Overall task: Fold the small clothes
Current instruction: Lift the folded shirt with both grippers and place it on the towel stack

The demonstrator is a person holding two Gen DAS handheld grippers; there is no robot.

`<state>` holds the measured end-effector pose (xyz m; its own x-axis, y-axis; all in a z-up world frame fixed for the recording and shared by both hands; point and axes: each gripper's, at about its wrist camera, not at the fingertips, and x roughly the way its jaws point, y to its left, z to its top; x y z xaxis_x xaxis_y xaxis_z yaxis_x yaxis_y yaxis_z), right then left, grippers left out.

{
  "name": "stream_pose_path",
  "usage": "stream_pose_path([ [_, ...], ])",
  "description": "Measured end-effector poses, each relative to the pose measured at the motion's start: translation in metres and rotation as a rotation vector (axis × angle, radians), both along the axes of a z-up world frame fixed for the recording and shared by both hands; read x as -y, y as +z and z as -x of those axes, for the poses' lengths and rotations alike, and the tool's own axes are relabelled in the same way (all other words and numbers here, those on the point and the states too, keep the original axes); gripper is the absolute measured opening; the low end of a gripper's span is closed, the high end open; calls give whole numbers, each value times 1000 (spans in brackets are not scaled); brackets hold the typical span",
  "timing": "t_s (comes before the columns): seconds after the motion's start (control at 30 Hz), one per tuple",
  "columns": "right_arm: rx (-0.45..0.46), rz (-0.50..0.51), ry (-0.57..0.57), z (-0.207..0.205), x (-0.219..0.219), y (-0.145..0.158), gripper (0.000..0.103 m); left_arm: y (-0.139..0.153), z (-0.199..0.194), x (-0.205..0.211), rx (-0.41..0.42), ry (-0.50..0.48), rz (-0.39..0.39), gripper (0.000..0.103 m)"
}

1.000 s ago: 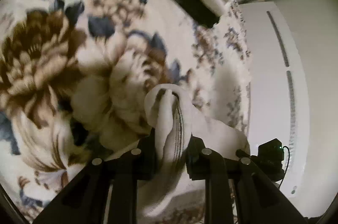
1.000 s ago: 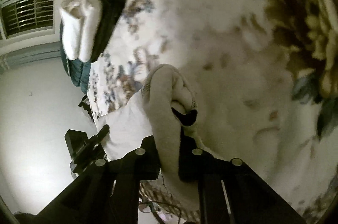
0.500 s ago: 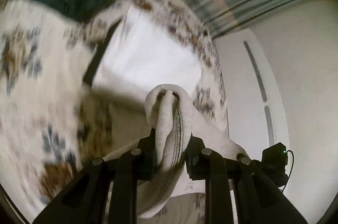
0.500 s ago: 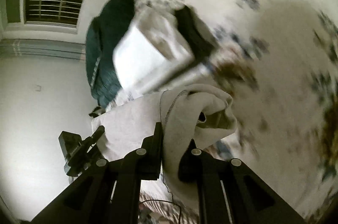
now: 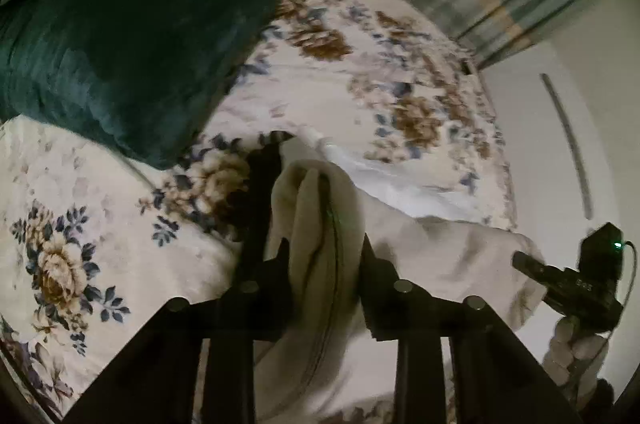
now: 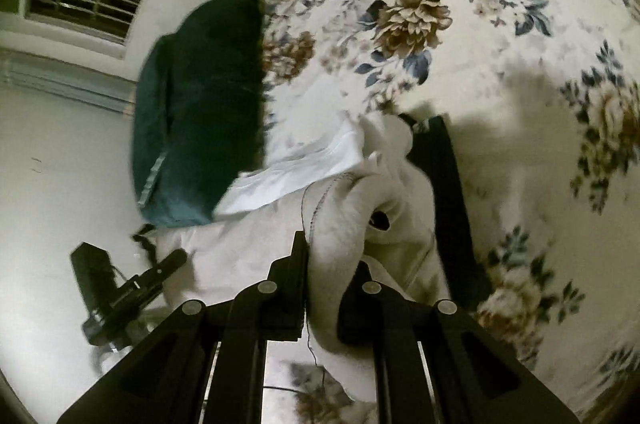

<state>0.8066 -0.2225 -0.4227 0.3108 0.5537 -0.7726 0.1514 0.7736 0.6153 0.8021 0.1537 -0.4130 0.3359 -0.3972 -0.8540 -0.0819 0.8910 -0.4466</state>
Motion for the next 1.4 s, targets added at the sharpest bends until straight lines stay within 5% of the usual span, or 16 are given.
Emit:
stream_pose_path([
  [0.17,-23,149,9,-11,-6,-11,15,2,4,-14,44,101,-25,43],
  [0.2,-27,175,13,-10,-7,-11,16,5,5,-15,61,122,-45,58],
  [0.23,-35,215,21,-10,-9,-11,26,8,6,-17,80,138,-62,78],
  [0.27,-42,265,23,-8,-11,-10,50,12,8,-17,100,152,-88,99],
  [0.37,-16,379,16,-2,-15,-3,94,16,10,-10,107,154,-202,103],
  [0.47,11,470,-1,6,-18,7,102,17,16,0,103,134,-284,103],
  [0.7,118,713,23,64,-36,37,103,41,75,27,153,134,-400,103],
  [0.97,165,771,8,167,-53,76,103,97,176,59,173,123,-486,103],
  [1.4,396,817,-51,364,-58,271,103,256,344,103,326,89,-479,103],
])
